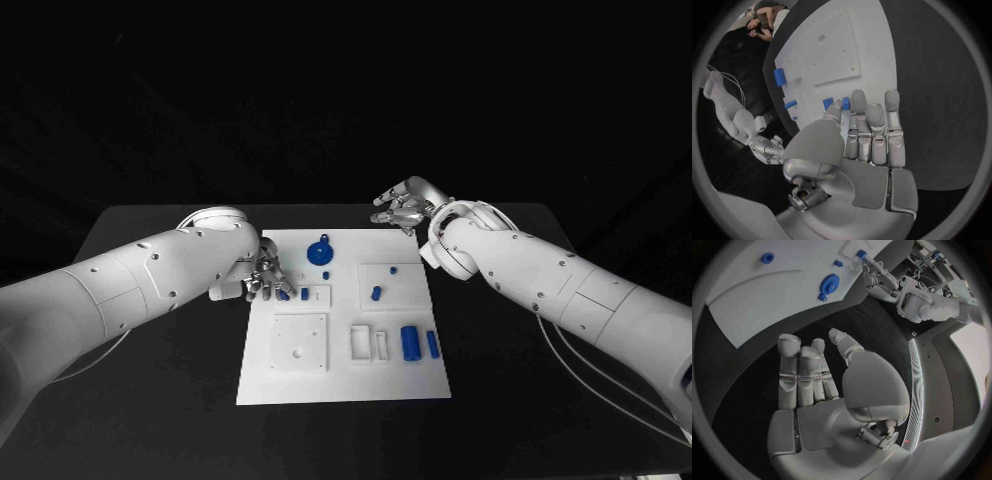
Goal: Assemble the parts on the task board
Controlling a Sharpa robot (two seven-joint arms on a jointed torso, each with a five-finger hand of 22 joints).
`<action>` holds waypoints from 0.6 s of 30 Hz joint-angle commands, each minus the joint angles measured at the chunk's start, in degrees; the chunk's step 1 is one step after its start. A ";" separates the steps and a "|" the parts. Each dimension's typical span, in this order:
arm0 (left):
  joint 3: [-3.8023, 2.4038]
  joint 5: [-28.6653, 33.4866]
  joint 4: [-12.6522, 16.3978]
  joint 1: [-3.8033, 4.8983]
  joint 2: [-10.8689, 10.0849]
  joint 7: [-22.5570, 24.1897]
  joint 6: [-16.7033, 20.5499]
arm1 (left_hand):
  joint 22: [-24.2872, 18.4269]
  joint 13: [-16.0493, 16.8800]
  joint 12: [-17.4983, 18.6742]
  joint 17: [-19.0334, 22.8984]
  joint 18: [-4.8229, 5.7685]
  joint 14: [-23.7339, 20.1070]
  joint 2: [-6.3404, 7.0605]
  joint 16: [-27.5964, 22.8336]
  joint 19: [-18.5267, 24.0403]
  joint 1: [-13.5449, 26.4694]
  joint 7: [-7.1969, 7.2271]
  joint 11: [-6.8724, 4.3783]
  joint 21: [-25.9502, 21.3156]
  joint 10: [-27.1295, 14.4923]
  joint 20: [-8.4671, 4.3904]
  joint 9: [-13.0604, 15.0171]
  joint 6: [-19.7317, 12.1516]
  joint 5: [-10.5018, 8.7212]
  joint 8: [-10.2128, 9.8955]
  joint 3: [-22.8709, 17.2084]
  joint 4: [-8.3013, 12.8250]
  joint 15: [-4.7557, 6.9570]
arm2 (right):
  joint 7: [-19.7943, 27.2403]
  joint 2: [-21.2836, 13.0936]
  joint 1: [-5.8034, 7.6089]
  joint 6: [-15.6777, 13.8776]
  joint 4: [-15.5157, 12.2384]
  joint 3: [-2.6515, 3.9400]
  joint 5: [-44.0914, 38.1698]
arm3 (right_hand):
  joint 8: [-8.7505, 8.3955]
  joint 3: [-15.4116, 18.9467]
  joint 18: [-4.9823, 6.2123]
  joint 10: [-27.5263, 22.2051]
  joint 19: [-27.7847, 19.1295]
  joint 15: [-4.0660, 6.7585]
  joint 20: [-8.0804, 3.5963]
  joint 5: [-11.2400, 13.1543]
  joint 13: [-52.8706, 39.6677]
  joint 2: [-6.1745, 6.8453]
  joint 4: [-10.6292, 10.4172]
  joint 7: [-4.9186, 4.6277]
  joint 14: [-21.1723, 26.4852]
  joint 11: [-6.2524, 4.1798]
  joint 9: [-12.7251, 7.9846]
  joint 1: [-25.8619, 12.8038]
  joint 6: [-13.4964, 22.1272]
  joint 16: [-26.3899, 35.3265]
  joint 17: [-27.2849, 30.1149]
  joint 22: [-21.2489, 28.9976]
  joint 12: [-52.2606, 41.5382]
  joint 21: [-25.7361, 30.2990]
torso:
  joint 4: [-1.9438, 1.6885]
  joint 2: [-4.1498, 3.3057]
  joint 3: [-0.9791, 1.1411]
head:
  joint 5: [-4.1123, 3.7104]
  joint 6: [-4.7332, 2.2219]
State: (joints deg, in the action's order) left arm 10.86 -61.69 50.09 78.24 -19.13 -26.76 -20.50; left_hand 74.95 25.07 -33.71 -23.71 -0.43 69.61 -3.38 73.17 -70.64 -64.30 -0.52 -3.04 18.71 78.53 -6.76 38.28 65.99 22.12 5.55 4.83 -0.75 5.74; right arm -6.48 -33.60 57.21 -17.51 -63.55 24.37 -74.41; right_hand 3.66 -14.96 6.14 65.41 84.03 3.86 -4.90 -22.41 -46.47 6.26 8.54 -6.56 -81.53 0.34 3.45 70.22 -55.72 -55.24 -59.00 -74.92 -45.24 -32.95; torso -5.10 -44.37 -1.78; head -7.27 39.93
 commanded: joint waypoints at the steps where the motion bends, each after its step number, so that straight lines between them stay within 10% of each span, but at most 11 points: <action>1: 0.16 -0.77 0.02 -0.30 -0.11 -0.95 -0.26 | 1.10 0.07 -0.08 0.07 0.23 0.42 0.34 0.00 -0.30 0.13 -0.34 0.05 -0.34 0.36 -0.04 -0.11 -0.15 -0.26 0.08 0.21 -0.04 -0.02 | 0.23 0.03 -0.03 0.71 -0.03 0.02 -0.49 | -0.21 -0.20 0.46 -0.25 2.78 0.14 -0.16 -0.25 0.01 0.18 0.04 -0.15 -0.05 -0.32 0.02 -0.47 0.04 0.27 0.09 -2.37 0.11 0.07 | -0.01 0.02 0.01 | -0.04 0.02; 18: 0.12 -0.81 0.32 -0.26 -0.38 -1.31 -0.17 | 1.10 0.12 -0.13 0.07 0.21 0.50 0.72 0.06 -0.38 0.58 -0.36 0.06 -0.34 0.45 -0.05 0.13 -0.19 -0.48 0.22 0.60 -0.63 -0.01 | 0.23 -0.03 -0.03 0.66 -0.03 0.02 -0.50 | -0.22 -0.07 0.47 -0.23 2.80 0.13 -0.15 -0.21 0.06 0.16 0.04 -0.18 -0.07 -0.30 0.00 -0.41 0.40 0.23 0.07 -2.35 0.11 0.13 | 0.02 0.02 0.02 | -0.07 -0.03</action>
State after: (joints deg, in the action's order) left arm 10.83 -62.10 50.33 78.26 -19.47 -27.22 -20.49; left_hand 74.93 25.11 -33.71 -23.71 -0.44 69.61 -2.99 73.17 -70.64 -63.90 -0.63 -3.04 18.71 78.52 -6.76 38.33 65.93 21.82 5.95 5.36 -1.28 5.74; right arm -6.48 -33.65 57.21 -17.49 -63.55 24.37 -74.42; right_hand 3.66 -14.96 6.14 65.41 84.03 3.86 -4.90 -22.41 -46.47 6.26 8.54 -6.56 -81.53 0.34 3.45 70.22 -55.72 -55.24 -59.00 -74.91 -45.24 -32.95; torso -5.11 -44.34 -1.76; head -7.33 39.92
